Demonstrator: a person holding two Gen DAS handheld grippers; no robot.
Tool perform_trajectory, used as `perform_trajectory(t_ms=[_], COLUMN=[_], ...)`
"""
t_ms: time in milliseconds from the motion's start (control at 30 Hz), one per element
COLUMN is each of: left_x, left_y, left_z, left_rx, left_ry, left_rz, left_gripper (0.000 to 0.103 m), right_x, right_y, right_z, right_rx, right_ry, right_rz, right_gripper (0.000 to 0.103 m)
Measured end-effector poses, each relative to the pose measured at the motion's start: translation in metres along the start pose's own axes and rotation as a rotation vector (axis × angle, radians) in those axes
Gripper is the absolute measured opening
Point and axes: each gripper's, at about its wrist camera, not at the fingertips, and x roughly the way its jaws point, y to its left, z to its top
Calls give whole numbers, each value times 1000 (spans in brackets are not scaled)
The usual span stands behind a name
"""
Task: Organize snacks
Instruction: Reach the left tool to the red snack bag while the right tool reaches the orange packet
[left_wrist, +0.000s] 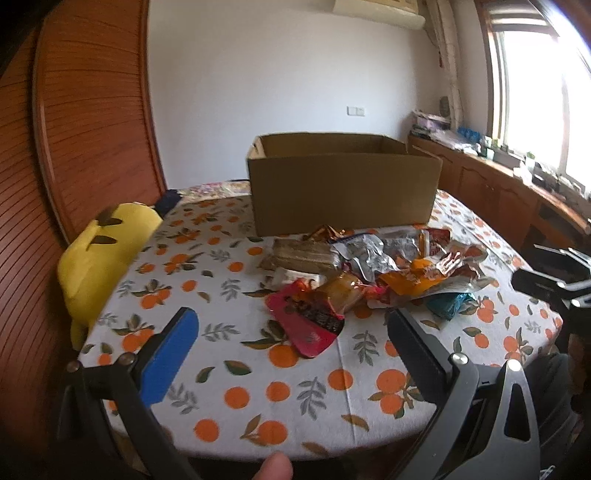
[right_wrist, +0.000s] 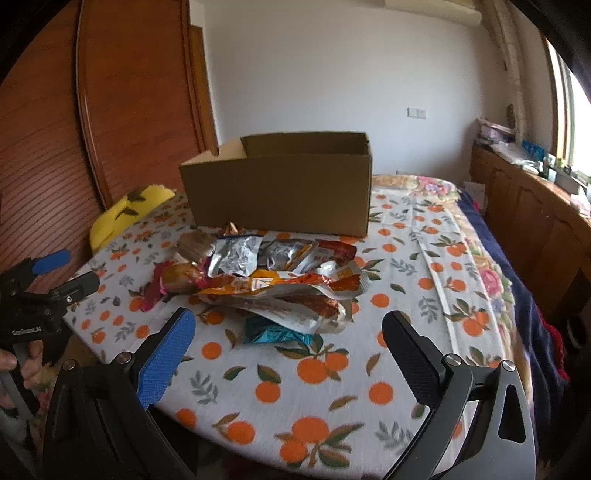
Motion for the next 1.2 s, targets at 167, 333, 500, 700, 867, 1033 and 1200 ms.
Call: perform_trajectory(t_ms=[167, 333, 500, 700, 867, 1033, 1200], left_x=[21, 45, 69, 89, 107, 120, 123], left_y=[-4, -1, -4, -18, -34, -40, -31], left_z=[2, 8, 22, 35, 36, 32, 34], left_rx=[25, 51, 119, 245, 345, 411, 354], left_ry=[31, 70, 117, 170, 250, 317, 316], left_rz=[-32, -71, -142, -201, -263, -253, -271], left_gripper=[102, 100, 92, 81, 74, 74, 57], right_x=[18, 35, 47, 60, 71, 83, 99], right_y=[-11, -13, -14, -16, -17, -15, -16], right_z=[7, 17, 21, 24, 30, 36, 42], right_rx=[23, -11, -26, -44, -83, -137, -188], right_ry=[30, 54, 66, 99, 135, 180, 226], right_rz=[25, 31, 38, 65, 113, 152, 205], right_gripper=[102, 102, 102, 102, 102, 102, 102])
